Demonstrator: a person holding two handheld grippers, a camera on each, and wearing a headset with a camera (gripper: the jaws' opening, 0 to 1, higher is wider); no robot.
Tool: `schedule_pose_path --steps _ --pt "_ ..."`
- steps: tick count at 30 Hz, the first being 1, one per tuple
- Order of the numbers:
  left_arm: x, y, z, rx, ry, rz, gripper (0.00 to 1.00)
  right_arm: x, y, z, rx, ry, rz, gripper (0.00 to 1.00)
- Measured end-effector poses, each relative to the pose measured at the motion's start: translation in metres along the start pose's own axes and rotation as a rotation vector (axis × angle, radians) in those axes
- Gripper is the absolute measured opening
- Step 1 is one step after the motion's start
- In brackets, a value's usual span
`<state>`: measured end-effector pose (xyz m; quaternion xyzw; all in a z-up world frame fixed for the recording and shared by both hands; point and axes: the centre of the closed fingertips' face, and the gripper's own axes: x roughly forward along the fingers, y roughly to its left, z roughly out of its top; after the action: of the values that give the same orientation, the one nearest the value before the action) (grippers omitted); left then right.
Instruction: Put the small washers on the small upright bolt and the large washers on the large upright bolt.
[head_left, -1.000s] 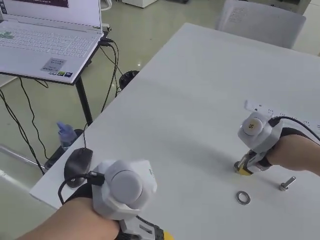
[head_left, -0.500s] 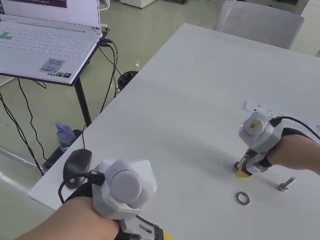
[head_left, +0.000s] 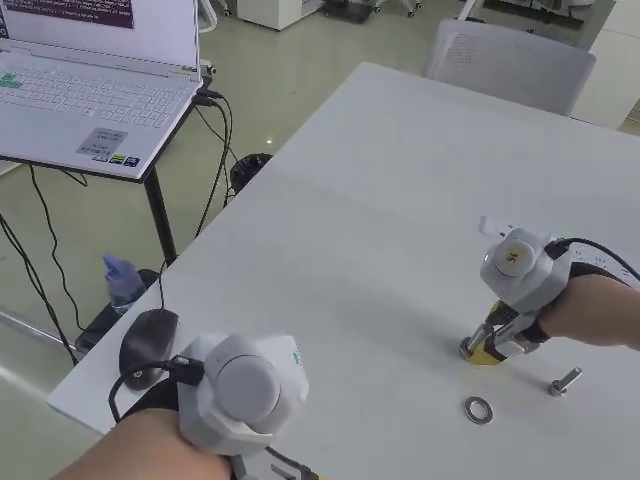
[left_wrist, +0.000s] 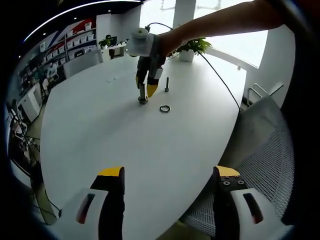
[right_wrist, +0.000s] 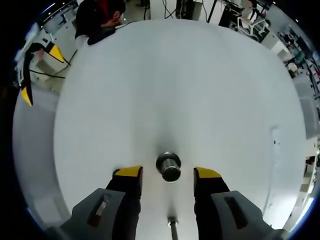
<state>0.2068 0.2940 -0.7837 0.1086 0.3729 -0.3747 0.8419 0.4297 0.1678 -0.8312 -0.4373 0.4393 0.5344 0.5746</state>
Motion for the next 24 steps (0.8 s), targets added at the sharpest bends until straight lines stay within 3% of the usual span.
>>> schedule_pose_path --steps 5,9,10,16,24 --pt "-0.002 0.001 0.002 0.015 0.003 0.002 0.71 -0.015 0.006 0.009 -0.007 -0.028 -0.015 0.42" --pt "-0.006 0.003 0.011 0.014 -0.022 0.011 0.73 -0.026 0.010 0.013 -0.012 -0.036 -0.022 0.42" --pt "-0.007 0.004 0.016 0.006 -0.043 0.014 0.74 -0.027 0.011 0.012 -0.017 -0.032 -0.022 0.42" --pt "-0.011 0.007 0.027 0.016 -0.076 0.021 0.81 -0.035 0.015 0.010 -0.042 -0.023 -0.032 0.42" --pt "-0.010 0.005 0.033 0.026 -0.096 0.014 0.91 -0.045 0.021 0.004 -0.037 -0.037 -0.034 0.42"
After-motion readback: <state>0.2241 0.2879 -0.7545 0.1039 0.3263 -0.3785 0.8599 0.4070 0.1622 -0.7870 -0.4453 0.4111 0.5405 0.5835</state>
